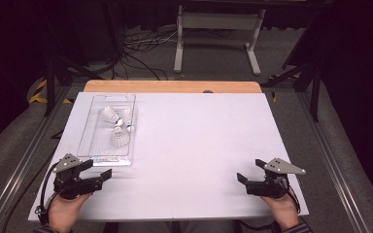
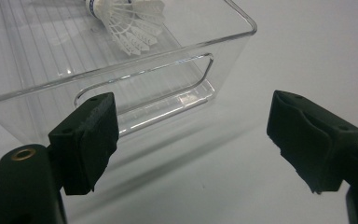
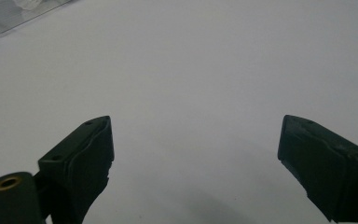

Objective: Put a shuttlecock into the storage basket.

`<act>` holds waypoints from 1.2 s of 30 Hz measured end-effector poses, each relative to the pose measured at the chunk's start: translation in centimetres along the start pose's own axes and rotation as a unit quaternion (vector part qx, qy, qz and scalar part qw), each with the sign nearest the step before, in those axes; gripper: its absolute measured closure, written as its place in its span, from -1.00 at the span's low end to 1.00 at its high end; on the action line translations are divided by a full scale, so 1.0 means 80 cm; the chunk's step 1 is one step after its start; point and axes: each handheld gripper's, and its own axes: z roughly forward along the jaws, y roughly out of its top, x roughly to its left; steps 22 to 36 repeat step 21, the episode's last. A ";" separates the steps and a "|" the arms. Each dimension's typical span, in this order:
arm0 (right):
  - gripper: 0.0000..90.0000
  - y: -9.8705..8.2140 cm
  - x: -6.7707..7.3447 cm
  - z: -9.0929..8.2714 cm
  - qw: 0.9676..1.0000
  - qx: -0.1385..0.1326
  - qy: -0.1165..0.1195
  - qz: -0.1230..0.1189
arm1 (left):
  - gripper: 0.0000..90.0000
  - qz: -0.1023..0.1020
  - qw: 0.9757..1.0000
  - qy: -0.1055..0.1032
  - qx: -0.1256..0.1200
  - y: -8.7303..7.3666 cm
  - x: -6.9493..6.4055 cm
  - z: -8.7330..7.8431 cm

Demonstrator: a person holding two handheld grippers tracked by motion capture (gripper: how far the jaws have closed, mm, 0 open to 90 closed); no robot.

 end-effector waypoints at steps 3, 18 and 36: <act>-0.76 0.000 0.000 -0.001 1.000 -0.002 -0.001 0.000 | -0.64 -0.001 1.000 -0.007 0.011 -0.002 -0.001 0.000; -0.76 0.000 -0.001 -0.003 1.000 -0.006 -0.002 0.004 | -0.65 -0.006 1.000 -0.009 0.007 -0.002 0.001 0.001; -0.76 0.000 -0.001 -0.003 1.000 -0.006 -0.001 0.005 | -0.65 -0.004 1.000 -0.009 0.008 -0.002 0.001 0.001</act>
